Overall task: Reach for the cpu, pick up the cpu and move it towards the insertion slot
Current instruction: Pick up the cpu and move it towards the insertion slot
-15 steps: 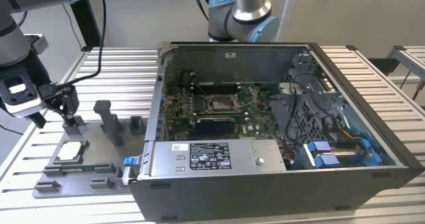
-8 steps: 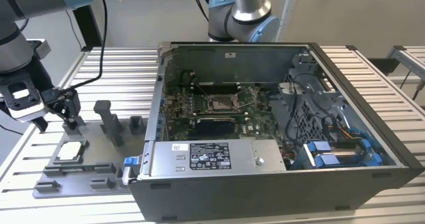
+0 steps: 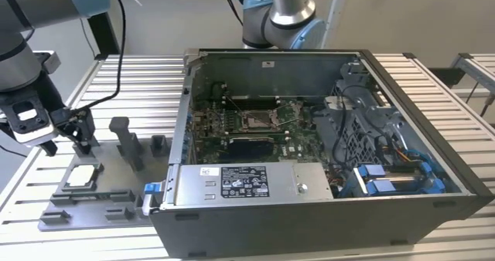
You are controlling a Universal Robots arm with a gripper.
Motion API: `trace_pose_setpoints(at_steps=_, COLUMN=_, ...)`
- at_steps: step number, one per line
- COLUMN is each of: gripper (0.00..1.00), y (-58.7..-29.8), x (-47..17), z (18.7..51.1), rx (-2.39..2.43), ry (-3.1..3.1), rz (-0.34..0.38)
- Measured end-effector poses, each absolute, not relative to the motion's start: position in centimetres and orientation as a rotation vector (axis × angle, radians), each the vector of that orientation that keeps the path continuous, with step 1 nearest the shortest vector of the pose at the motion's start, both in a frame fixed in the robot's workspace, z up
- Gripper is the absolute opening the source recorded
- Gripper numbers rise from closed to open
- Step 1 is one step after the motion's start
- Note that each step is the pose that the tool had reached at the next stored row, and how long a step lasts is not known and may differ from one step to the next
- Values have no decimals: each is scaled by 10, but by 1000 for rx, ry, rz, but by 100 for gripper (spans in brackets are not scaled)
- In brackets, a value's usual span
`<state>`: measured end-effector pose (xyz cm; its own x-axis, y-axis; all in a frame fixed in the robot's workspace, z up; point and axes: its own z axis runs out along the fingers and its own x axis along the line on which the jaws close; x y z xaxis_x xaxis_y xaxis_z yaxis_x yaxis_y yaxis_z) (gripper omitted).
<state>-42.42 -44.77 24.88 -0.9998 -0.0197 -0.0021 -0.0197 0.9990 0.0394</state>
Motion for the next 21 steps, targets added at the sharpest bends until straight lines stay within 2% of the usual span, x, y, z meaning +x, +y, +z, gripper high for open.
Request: trace_pose_setpoints(at_steps=21, gripper=100, y=-454, x=-424, z=219, rx=-31, ry=3139, rz=62)
